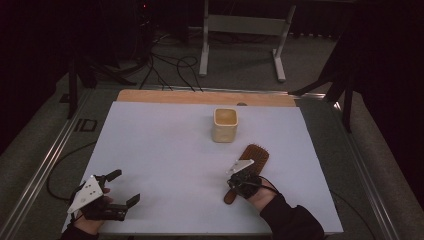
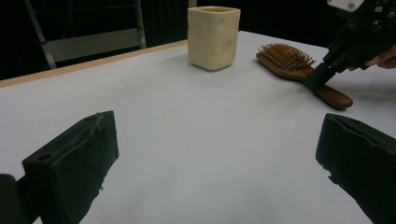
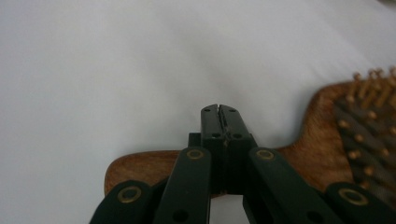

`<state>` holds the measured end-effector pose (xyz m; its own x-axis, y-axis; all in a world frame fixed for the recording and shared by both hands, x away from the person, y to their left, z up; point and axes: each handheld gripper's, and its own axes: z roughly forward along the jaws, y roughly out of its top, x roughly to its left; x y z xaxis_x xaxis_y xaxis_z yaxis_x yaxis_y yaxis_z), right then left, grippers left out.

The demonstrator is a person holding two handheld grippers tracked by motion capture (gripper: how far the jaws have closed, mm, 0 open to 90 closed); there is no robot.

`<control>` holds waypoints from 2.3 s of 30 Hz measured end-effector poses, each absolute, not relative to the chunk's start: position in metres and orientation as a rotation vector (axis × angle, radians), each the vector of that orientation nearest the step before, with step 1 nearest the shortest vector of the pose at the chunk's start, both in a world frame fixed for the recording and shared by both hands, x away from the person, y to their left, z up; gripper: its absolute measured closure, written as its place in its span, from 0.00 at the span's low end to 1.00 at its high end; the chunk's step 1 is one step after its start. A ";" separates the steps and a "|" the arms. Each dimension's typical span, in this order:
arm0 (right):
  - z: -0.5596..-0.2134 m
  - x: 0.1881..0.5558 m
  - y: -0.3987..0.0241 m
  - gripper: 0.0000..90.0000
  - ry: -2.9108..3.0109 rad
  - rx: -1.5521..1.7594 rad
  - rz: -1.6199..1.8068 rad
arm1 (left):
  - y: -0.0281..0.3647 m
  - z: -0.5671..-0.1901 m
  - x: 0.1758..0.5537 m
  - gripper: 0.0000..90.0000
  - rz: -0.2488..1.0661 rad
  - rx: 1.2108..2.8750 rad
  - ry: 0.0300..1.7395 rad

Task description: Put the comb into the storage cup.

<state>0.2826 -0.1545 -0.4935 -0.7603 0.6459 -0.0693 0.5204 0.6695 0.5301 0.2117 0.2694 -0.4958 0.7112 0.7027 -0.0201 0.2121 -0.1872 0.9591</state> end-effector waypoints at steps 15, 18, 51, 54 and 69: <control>-0.493 0.269 -0.193 1.00 2.614 1.024 0.697 | 0.269 -0.496 0.212 0.00 0.518 1.742 0.733; -0.494 0.269 -0.201 1.00 2.606 1.047 0.689 | 0.269 -0.496 0.212 0.00 0.517 1.741 0.733; -0.488 0.279 -0.242 1.00 2.535 1.112 0.685 | 0.268 -0.497 0.212 0.00 0.509 1.745 0.729; -0.482 0.279 -0.241 1.00 2.525 1.096 0.688 | 0.268 -0.496 0.212 0.00 0.509 1.744 0.729; -0.464 0.286 -0.240 1.00 2.619 0.963 0.611 | 0.268 -0.496 0.213 0.00 0.508 1.744 0.727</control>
<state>0.2863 -0.2403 -0.4644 -0.7369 0.6659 -0.1165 0.5455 0.6876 0.4792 0.2126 0.2682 -0.4964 0.7169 0.6967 -0.0257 0.2153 -0.1862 0.9586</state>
